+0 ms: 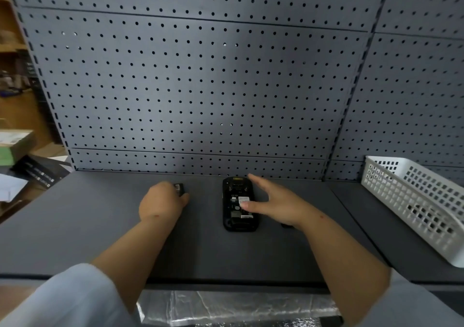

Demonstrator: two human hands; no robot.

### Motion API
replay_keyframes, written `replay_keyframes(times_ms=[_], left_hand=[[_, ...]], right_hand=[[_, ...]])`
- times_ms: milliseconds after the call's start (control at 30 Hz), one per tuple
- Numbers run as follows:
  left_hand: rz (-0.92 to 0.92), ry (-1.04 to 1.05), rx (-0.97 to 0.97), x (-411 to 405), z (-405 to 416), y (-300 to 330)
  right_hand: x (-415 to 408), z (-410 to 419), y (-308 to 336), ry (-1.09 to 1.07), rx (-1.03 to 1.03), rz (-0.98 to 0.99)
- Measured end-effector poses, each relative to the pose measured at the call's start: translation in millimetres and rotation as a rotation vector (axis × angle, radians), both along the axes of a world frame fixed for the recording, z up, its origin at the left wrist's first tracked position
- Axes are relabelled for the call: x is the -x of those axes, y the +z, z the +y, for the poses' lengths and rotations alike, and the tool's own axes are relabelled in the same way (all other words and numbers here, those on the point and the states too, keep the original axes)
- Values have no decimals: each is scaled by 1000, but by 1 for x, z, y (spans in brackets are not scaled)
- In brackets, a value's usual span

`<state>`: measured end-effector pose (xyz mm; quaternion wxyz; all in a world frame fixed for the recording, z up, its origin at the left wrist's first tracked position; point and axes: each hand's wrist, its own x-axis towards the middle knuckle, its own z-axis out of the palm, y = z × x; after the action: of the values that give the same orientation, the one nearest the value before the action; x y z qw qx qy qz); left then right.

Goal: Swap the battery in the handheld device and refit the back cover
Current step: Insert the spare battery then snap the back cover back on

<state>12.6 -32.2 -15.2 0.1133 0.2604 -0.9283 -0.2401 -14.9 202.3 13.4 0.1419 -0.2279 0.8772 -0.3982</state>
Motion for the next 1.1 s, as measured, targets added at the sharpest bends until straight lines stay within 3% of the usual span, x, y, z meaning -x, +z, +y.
replay_keyframes(times_ms=[233, 433, 567, 700, 767, 933, 1100], left_hand=[[-9, -269, -21, -8, 65, 47], [-40, -399, -46, -2, 94, 56], [-10, -473, -80, -2, 87, 48], [25, -559, -533, -7, 66, 36], [-17, -629, -635, -9, 56, 30], [36, -687, -373, -7, 36, 13], [109, -749, -369, -6, 33, -2]], right_hand=[[1, -5, 1, -16, 170, -121], [-4, 8, 4, 118, 206, -248], [-3, 6, -5, 50, 140, -126], [-2, 1, -11, 11, 72, -41], [-2, 0, -10, -25, 19, -1], [-5, -8, -12, -64, -15, 157], [-10, -11, -18, -126, -57, 311]])
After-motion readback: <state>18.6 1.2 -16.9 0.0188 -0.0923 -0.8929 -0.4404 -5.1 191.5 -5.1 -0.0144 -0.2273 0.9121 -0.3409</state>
